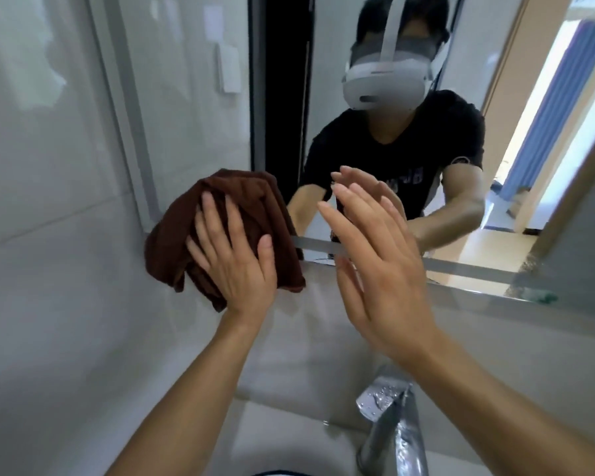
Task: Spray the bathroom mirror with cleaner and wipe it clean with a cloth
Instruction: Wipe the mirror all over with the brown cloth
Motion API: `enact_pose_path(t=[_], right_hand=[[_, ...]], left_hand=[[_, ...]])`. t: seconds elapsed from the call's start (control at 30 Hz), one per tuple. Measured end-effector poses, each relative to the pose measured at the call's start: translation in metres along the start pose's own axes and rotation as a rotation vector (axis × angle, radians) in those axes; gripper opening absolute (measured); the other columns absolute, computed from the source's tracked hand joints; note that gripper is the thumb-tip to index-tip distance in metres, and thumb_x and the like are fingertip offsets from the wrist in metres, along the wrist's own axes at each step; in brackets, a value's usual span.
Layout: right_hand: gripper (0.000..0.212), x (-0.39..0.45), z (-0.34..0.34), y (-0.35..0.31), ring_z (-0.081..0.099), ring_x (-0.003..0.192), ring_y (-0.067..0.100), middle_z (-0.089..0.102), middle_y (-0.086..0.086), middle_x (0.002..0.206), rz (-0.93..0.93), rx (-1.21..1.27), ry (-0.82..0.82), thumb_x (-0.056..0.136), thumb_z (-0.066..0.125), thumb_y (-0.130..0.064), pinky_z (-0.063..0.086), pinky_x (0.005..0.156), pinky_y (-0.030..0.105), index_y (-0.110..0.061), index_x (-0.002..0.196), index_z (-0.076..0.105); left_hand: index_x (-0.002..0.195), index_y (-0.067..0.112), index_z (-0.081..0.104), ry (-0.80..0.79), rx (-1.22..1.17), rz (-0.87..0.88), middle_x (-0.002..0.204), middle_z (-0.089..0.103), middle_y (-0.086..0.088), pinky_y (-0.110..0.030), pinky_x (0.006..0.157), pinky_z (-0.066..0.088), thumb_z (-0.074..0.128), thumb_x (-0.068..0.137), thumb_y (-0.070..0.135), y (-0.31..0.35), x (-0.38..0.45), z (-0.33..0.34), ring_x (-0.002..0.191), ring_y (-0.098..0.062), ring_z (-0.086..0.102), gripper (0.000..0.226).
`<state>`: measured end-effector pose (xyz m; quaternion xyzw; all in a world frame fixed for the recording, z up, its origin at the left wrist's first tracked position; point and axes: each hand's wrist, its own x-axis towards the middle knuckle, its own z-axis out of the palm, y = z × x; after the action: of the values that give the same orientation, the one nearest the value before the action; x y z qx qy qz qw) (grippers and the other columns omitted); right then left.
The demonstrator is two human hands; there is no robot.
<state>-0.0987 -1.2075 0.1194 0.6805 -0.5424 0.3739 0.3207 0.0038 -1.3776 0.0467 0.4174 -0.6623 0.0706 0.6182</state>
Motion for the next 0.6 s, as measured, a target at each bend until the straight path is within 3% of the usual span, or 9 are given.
enact_pose_path(t=[0.13, 0.3, 0.4, 0.47, 0.53, 0.6], right_hand=[[0.055, -0.033, -0.02, 0.017, 0.035, 0.147, 0.028, 0.045, 0.015, 0.151, 0.066, -0.002, 0.024, 0.087, 0.056, 0.008, 0.029, 0.117, 0.054, -0.005, 0.14, 0.053], [0.052, -0.064, -0.044, 0.025, 0.036, 0.146, 0.025, 0.047, 0.013, 0.149, 0.148, -0.007, 0.079, 0.089, 0.055, 0.011, 0.032, 0.115, 0.056, -0.004, 0.139, 0.054], [0.054, -0.08, -0.06, 0.031, 0.036, 0.146, 0.025, 0.046, 0.011, 0.15, 0.204, -0.034, 0.101, 0.088, 0.055, 0.01, 0.032, 0.115, 0.057, -0.005, 0.139, 0.053], [0.054, -0.087, -0.069, 0.037, 0.036, 0.146, 0.025, 0.045, 0.012, 0.151, 0.239, -0.054, 0.119, 0.088, 0.054, 0.009, 0.031, 0.115, 0.057, -0.005, 0.14, 0.052], [0.054, -0.092, -0.078, 0.044, 0.034, 0.147, 0.025, 0.044, 0.012, 0.152, 0.271, -0.087, 0.14, 0.088, 0.054, 0.008, 0.03, 0.116, 0.056, -0.005, 0.141, 0.051], [0.055, -0.097, -0.091, 0.053, 0.033, 0.147, 0.026, 0.042, 0.012, 0.153, 0.307, -0.12, 0.165, 0.088, 0.054, 0.007, 0.029, 0.118, 0.055, -0.005, 0.142, 0.051]], left_hand=[[0.154, 0.019, 0.022, -0.049, 0.016, 0.232, 0.159, 0.022, -0.015, -0.061, 0.113, 0.02, 0.022, 0.103, 0.054, 0.047, -0.024, 0.008, 0.145, -0.035, 0.025, 0.062], [0.152, 0.029, 0.016, -0.105, 0.059, 0.455, 0.156, 0.022, -0.006, -0.055, 0.105, 0.023, 0.042, 0.094, 0.057, 0.091, -0.043, 0.014, 0.138, -0.028, 0.028, 0.069], [0.153, 0.031, 0.014, -0.112, 0.088, 0.594, 0.155, 0.024, -0.001, -0.049, 0.103, 0.026, 0.041, 0.094, 0.059, 0.12, -0.05, 0.013, 0.136, -0.024, 0.031, 0.071], [0.152, 0.031, 0.022, -0.151, 0.029, 0.687, 0.154, 0.026, 0.002, -0.046, 0.099, 0.029, 0.04, 0.097, 0.054, 0.144, -0.054, 0.014, 0.133, -0.021, 0.034, 0.062], [0.148, 0.028, 0.03, -0.18, -0.062, 0.769, 0.153, 0.027, 0.002, -0.044, 0.103, 0.032, 0.032, 0.104, 0.043, 0.168, -0.059, 0.017, 0.134, -0.022, 0.034, 0.046], [0.149, 0.024, 0.032, -0.224, -0.116, 0.834, 0.155, 0.025, -0.001, -0.046, 0.11, 0.036, 0.025, 0.106, 0.037, 0.189, -0.064, 0.022, 0.138, -0.025, 0.031, 0.046]])
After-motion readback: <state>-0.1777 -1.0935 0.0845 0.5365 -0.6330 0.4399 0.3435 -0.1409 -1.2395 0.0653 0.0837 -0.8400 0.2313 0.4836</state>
